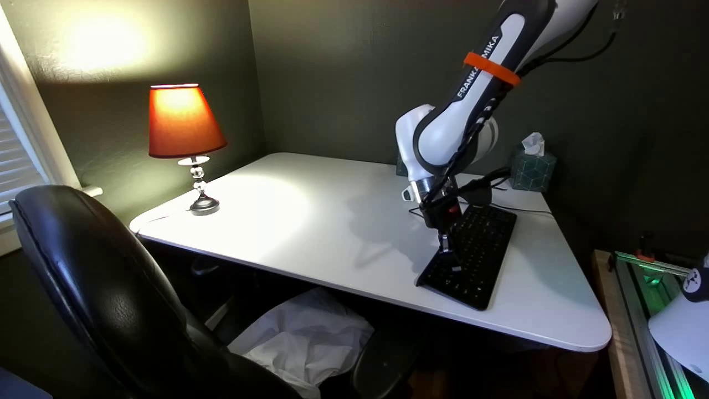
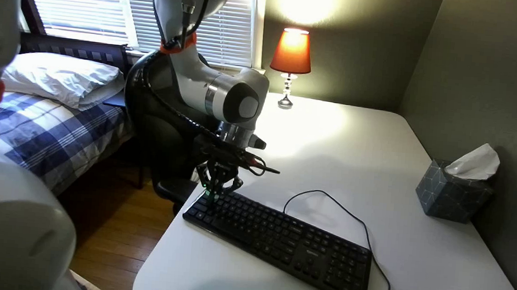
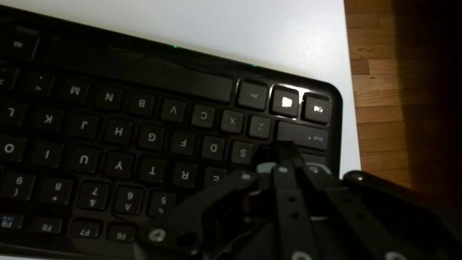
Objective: Press the a key on the keyboard
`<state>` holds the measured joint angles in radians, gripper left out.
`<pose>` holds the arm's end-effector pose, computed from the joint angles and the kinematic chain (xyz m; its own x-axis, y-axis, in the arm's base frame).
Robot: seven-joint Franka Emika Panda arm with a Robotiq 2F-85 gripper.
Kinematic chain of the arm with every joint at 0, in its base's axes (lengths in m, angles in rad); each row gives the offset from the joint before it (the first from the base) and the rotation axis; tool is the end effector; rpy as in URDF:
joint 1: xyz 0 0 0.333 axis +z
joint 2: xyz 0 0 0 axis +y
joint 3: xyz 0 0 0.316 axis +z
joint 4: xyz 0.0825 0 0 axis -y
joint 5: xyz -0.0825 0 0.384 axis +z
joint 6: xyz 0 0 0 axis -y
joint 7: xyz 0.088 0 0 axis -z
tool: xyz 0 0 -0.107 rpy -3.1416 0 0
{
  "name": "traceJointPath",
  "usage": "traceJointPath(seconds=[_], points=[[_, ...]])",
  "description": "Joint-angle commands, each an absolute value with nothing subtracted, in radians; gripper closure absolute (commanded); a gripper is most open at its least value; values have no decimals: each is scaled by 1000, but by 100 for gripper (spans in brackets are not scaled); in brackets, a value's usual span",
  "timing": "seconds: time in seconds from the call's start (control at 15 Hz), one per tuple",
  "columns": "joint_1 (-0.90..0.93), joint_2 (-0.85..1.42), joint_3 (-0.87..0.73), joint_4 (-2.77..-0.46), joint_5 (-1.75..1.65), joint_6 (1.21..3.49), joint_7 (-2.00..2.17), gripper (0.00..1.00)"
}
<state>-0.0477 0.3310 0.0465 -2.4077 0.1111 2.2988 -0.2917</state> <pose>0.4414 0.0035 0.1501 0.8932 0.2178 -0.3933 0.1579 -0.9711 -0.1792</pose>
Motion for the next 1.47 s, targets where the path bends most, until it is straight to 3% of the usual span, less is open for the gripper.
traceJointPath(seconds=[0.0,1.4], points=[[-46,361,46,-2389,104,2307,-267,100],[-52,337,45,-2412,108,2315,-257,100]])
